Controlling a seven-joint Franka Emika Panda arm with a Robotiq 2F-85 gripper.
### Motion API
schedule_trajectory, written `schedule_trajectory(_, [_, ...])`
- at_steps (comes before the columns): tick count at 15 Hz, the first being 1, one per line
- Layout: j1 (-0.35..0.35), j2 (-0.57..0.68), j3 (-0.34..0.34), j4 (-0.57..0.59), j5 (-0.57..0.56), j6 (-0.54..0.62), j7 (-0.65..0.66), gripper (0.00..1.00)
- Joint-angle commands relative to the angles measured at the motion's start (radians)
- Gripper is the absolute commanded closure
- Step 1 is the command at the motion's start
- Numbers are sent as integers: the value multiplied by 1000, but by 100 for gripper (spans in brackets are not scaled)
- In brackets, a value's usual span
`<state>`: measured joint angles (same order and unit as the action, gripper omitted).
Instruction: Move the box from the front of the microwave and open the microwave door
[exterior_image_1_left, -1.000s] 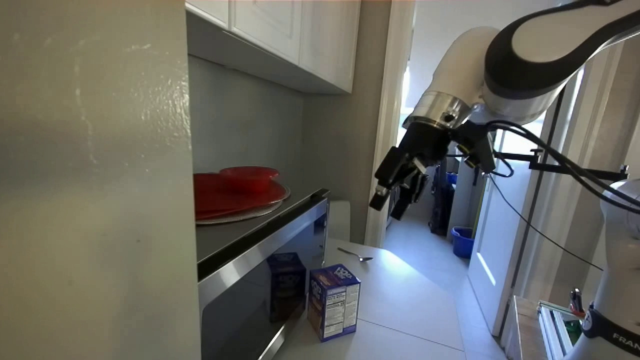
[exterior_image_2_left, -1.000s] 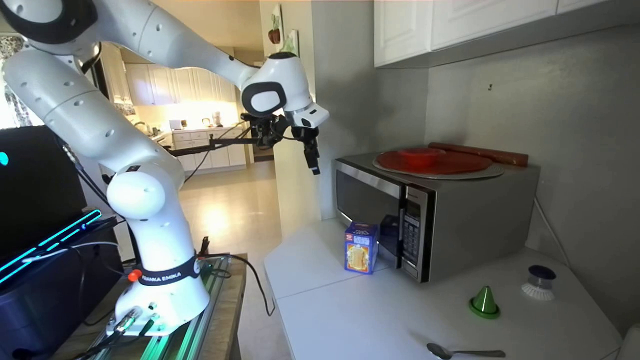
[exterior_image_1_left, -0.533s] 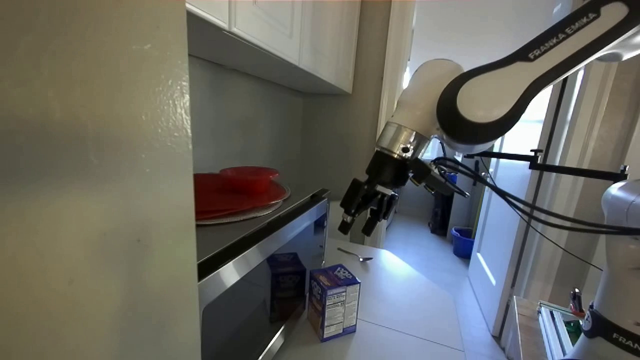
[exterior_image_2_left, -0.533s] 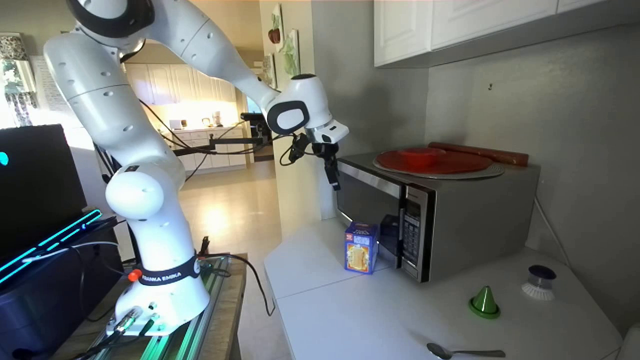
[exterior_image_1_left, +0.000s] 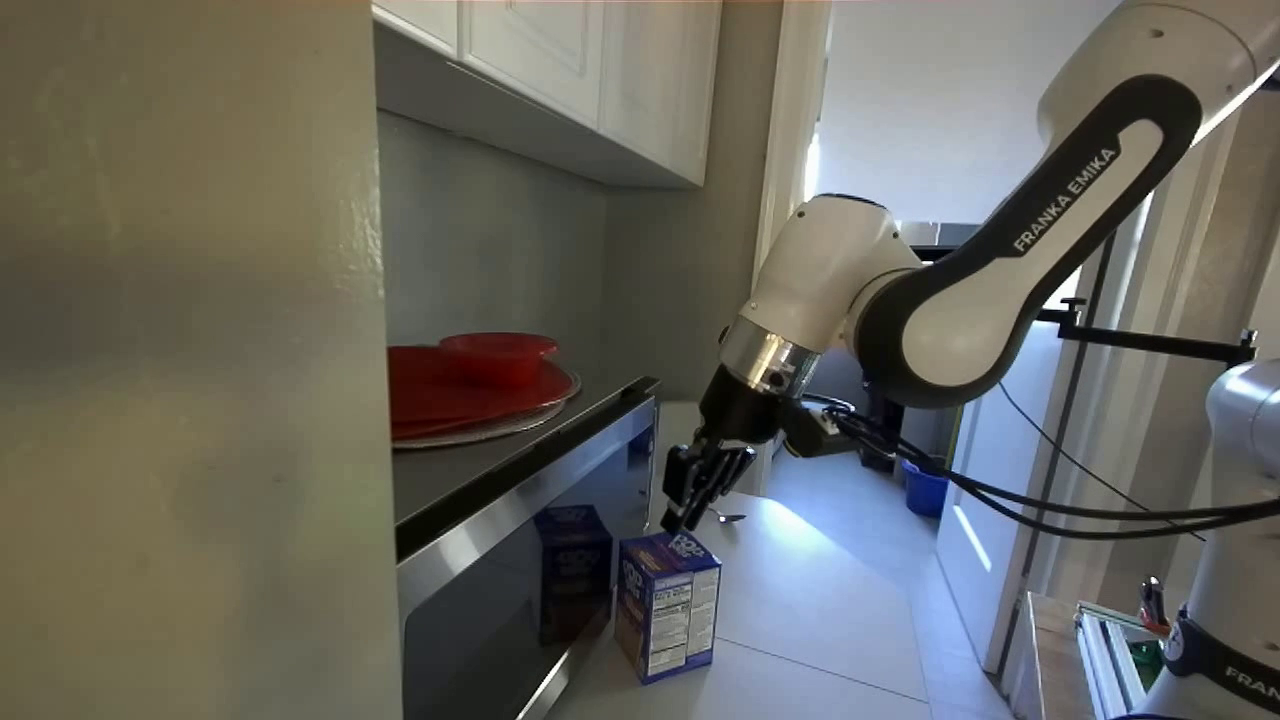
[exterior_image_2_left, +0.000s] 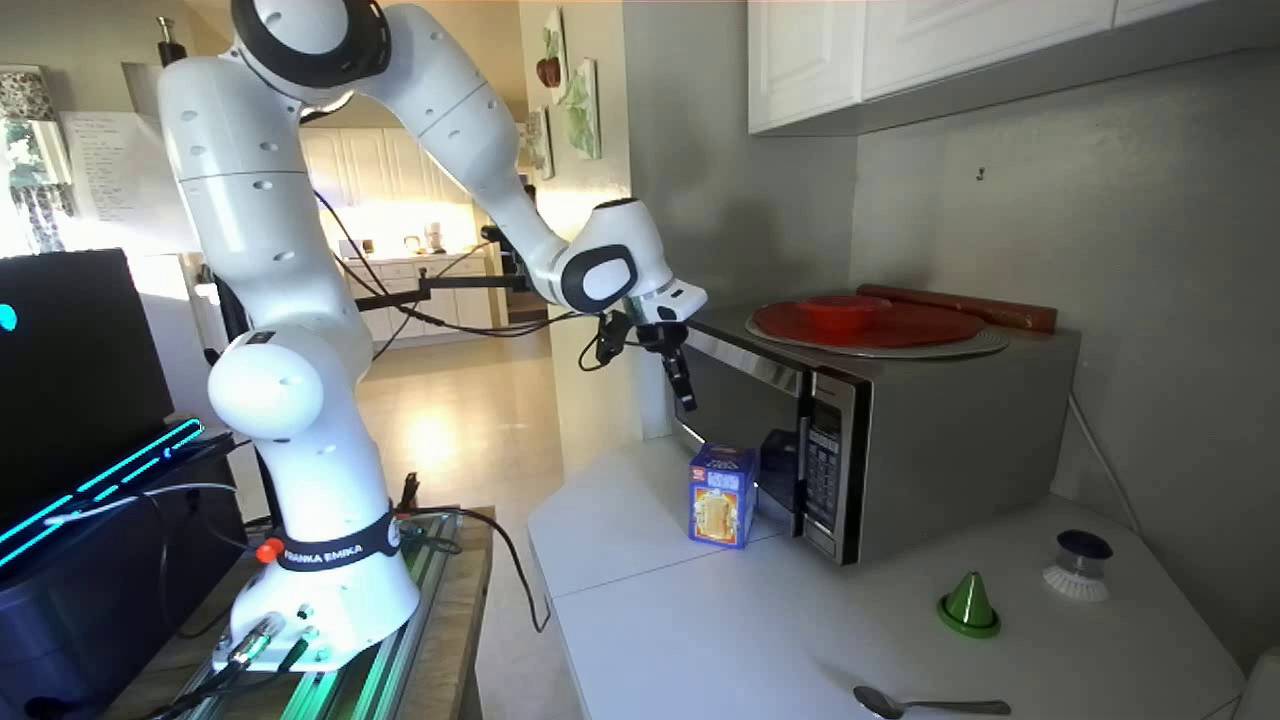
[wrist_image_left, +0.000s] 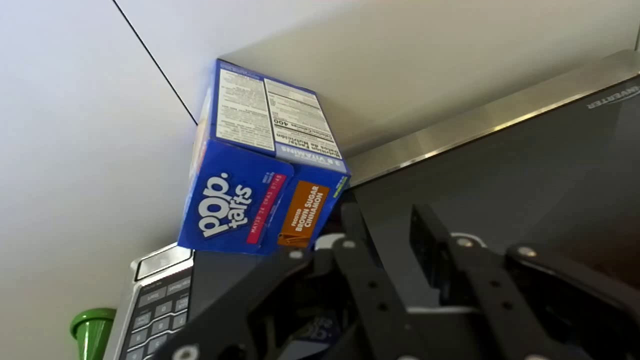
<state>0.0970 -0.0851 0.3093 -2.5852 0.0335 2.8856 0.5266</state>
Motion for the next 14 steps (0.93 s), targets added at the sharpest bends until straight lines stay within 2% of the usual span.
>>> schedule_trajectory(1, [-43, 61, 32, 32, -212, 58, 147, 98])
schedule_trajectory(7, [-56, 121, 19, 103, -592, 37, 425, 100])
schedule_trajectory(11, [-34, 178, 4, 168, -804, -13, 607, 100])
schedule_trajectory(12, [-46, 131, 13, 116, -715, 22, 521, 100])
schedule_trajectory(14, [-45, 142, 14, 122, -725, 18, 533, 99])
